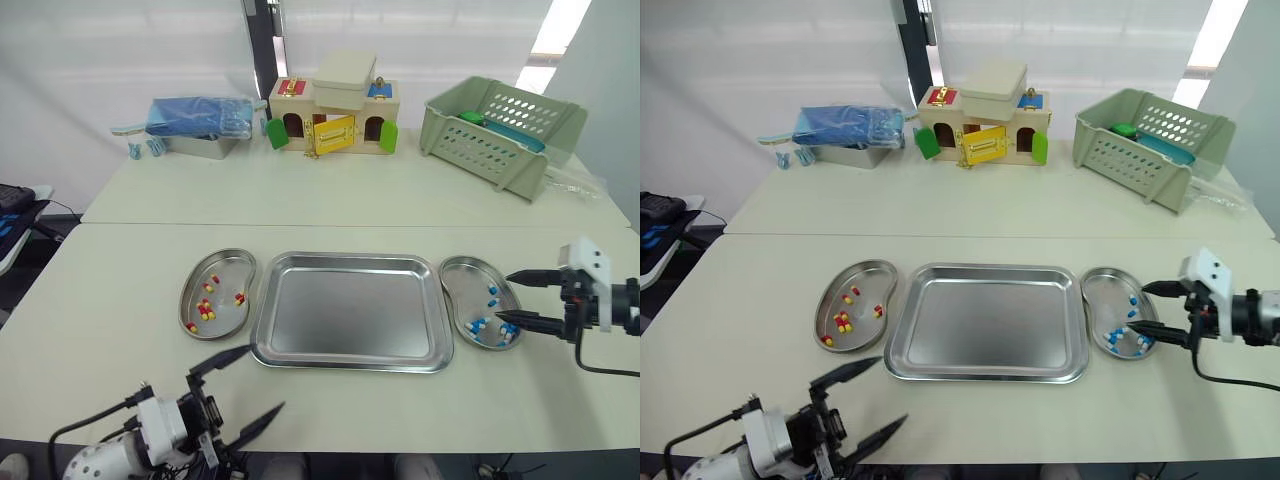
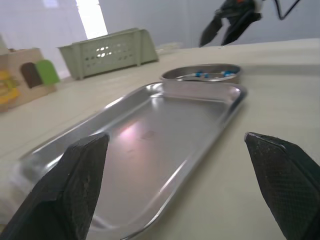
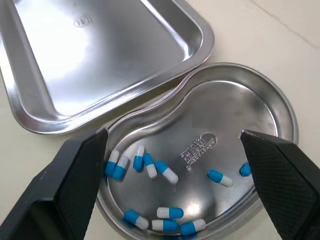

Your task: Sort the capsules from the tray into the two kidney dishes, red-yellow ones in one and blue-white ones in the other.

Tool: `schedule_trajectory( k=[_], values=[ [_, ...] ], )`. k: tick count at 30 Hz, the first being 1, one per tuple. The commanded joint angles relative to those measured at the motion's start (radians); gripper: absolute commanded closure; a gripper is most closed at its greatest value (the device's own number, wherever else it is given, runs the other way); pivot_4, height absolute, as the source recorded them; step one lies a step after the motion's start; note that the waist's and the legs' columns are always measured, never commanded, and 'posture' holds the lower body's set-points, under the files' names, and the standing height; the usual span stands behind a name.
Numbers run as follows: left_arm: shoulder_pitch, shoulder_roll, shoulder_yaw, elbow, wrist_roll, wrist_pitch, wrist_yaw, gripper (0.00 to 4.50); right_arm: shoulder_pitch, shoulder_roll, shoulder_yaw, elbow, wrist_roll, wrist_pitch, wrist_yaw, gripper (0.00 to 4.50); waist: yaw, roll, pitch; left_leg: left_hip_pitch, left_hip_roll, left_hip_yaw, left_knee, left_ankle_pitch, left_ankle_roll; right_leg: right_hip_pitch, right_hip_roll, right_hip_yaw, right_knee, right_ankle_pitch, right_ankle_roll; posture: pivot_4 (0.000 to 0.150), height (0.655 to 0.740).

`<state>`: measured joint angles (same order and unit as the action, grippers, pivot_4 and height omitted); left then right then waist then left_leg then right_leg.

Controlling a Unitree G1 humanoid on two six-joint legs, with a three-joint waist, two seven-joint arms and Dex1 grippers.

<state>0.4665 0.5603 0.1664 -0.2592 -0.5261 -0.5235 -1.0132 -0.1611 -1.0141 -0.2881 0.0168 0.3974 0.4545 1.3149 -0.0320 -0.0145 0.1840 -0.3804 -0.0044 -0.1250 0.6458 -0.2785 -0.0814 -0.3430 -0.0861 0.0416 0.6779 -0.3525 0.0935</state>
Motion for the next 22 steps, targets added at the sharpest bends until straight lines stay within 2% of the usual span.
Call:
schedule_trajectory(
  k=[1,5,9,16,22],
  values=[
    [0.034,0.109,0.190,-0.127,-0.047,0.250,0.169,0.00,0.021,-0.027,-0.116,0.084,0.054,-0.029,0.035,0.04,0.000,0.000,0.000,0.000,0.000,0.000,0.000,0.000,0.000,0.000,0.000,0.000,0.000,0.000,0.000,0.150,0.7400],
    [0.026,0.309,0.445,-0.084,-0.159,0.633,0.275,0.00,0.063,-0.051,-0.160,0.226,0.035,-0.090,0.064,0.04,-0.002,0.000,0.000,0.001,0.000,-0.001,0.000,0.000,0.000,0.000,0.000,0.000,0.001,0.000,0.000,0.150,0.7400],
    [0.029,0.441,0.562,0.032,-0.188,0.837,0.176,0.00,0.059,-0.056,-0.129,0.312,0.003,-0.161,0.069,0.04,-0.011,0.001,0.001,0.001,0.000,0.001,-0.001,0.000,0.000,0.000,0.000,0.001,0.000,0.000,0.000,0.150,0.7400],
    [-0.115,0.544,0.552,0.313,-0.051,0.856,0.092,0.00,0.029,-0.040,-0.069,0.379,-0.051,-0.274,0.046,0.04,-0.028,0.003,0.002,0.002,0.000,0.002,-0.002,0.000,0.000,-0.002,0.001,0.001,0.002,-0.001,-0.001,0.150,0.7400],
    [-0.190,0.551,0.498,0.377,0.025,0.828,0.014,0.00,0.045,-0.019,-0.082,0.362,-0.040,-0.284,0.018,0.04,-0.027,0.003,0.002,0.000,0.001,0.002,-0.002,0.000,0.000,-0.003,0.001,0.002,0.001,0.000,0.000,0.150,0.7400]
  ],
)
